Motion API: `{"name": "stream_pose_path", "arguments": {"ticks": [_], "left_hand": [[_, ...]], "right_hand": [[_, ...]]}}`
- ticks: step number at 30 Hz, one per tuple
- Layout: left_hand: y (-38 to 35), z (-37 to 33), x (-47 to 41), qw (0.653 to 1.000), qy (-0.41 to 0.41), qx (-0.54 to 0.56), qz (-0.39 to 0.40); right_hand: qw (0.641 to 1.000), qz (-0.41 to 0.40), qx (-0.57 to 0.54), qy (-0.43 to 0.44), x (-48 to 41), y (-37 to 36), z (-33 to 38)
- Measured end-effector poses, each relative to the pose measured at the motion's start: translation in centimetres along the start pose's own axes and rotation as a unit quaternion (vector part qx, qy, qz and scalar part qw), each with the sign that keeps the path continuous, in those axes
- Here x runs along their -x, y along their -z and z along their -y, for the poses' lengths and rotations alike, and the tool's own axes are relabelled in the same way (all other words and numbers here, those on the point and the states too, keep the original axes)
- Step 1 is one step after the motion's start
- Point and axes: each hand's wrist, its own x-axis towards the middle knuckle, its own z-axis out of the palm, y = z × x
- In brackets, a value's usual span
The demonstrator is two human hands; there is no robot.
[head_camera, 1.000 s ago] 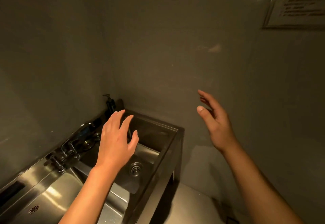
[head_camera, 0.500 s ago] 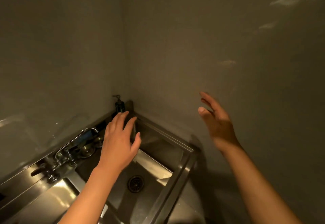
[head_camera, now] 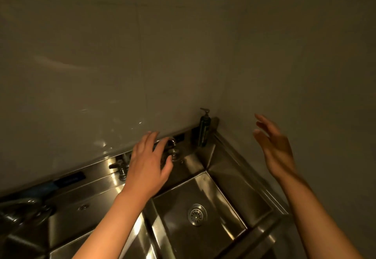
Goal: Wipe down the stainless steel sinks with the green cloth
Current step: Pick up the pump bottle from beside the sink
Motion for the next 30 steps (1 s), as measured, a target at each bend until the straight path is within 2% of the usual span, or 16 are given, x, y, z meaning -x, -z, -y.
{"name": "stream_pose_path", "arguments": {"ticks": [10, 14, 22, 30], "left_hand": [[-3.5, 1.0, -3.3, 0.996, 0.081, -0.035, 0.021], [-6.4, 0.2, -6.6, 0.994, 0.092, -0.046, 0.033], [-12.3, -0.3, -11.1, 0.986, 0.119, -0.094, 0.068], [-15.8, -0.5, -11.9, 0.976, 0.163, -0.117, 0.088]], "right_hand": [[0.995, 0.073, -0.057, -0.021, -7.9, -5.3, -7.6], [0.989, 0.118, -0.071, -0.053, -11.6, -6.2, -11.3], [0.970, 0.148, -0.159, -0.110, -18.5, -8.8, -20.1], [0.948, 0.236, -0.137, -0.166, -21.8, -14.1, -26.7]]}}
